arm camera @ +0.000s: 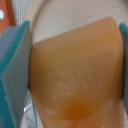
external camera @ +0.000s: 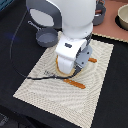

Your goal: Interact with the objects in diverse but meaningful ways.

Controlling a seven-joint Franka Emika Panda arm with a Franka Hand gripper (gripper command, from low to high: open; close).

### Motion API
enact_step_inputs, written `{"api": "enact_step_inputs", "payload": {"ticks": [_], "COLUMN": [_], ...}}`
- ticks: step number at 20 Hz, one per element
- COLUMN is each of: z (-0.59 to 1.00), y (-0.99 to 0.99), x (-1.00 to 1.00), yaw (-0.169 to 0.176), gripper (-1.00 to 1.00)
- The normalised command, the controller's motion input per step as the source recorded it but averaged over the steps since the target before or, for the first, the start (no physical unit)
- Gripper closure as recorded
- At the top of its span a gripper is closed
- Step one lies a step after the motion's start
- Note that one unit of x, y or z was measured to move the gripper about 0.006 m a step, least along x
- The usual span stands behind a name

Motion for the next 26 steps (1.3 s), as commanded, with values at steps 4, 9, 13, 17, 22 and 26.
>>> {"api": "enact_step_inputs", "payload": {"ticks": [4, 9, 13, 17, 22, 26], "z": [-0.04, -0.05, -0.09, -0.11, 0.06, 0.86], "y": [0.01, 0.02, 0.01, 0.03, 0.09, 0.15], "x": [0.44, 0.46, 0.41, 0.32, 0.06, -0.17], "yaw": [-0.003, -0.005, -0.006, -0.002, 0.001, 0.003], "gripper": [1.0, 1.0, 1.0, 1.0, -1.0, -1.0]}}
